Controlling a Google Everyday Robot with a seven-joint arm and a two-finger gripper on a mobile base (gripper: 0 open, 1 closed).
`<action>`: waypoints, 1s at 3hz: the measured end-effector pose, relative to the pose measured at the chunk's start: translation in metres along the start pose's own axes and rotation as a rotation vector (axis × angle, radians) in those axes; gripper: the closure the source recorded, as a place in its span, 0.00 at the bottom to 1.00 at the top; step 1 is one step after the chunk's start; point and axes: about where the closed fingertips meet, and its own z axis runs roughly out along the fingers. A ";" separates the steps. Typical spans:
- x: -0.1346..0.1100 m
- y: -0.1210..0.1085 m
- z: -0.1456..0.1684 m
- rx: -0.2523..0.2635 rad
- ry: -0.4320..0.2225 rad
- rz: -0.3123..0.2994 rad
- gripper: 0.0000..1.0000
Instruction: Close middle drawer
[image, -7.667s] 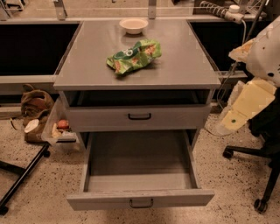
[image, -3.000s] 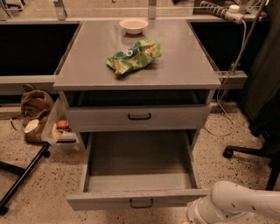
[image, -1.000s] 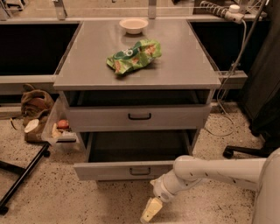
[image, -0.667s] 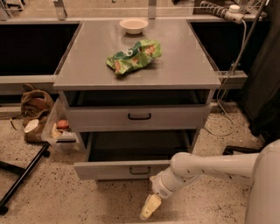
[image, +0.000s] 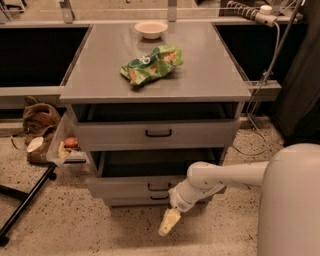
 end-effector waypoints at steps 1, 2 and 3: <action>-0.021 -0.022 0.007 0.010 0.012 -0.044 0.00; -0.043 -0.046 0.008 0.039 0.002 -0.078 0.00; -0.043 -0.046 0.008 0.039 0.002 -0.078 0.00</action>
Offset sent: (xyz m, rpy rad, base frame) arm 0.0910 0.0387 0.0133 -0.0098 -0.1278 0.0573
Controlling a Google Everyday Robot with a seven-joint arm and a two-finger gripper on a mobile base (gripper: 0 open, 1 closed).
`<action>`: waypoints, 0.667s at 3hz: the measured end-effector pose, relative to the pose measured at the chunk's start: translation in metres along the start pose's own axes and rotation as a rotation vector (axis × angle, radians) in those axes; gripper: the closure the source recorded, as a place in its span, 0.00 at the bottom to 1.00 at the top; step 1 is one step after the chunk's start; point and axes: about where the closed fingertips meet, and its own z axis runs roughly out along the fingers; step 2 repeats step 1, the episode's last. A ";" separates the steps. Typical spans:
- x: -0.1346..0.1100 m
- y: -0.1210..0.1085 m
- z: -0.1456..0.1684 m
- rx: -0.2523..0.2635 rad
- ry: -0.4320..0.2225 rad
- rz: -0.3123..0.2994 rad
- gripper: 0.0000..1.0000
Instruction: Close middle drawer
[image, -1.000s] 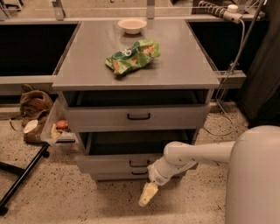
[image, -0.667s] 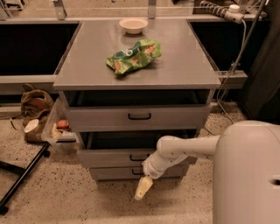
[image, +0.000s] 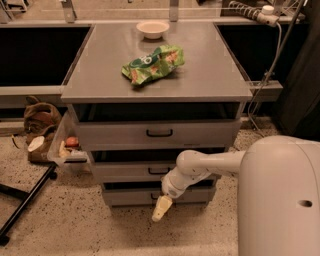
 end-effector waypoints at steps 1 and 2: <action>0.002 -0.022 -0.016 0.054 0.020 0.006 0.00; 0.002 -0.022 -0.016 0.054 0.020 0.006 0.00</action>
Offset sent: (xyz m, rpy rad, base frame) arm 0.0000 0.0000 0.0000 0.0000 0.0000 0.0000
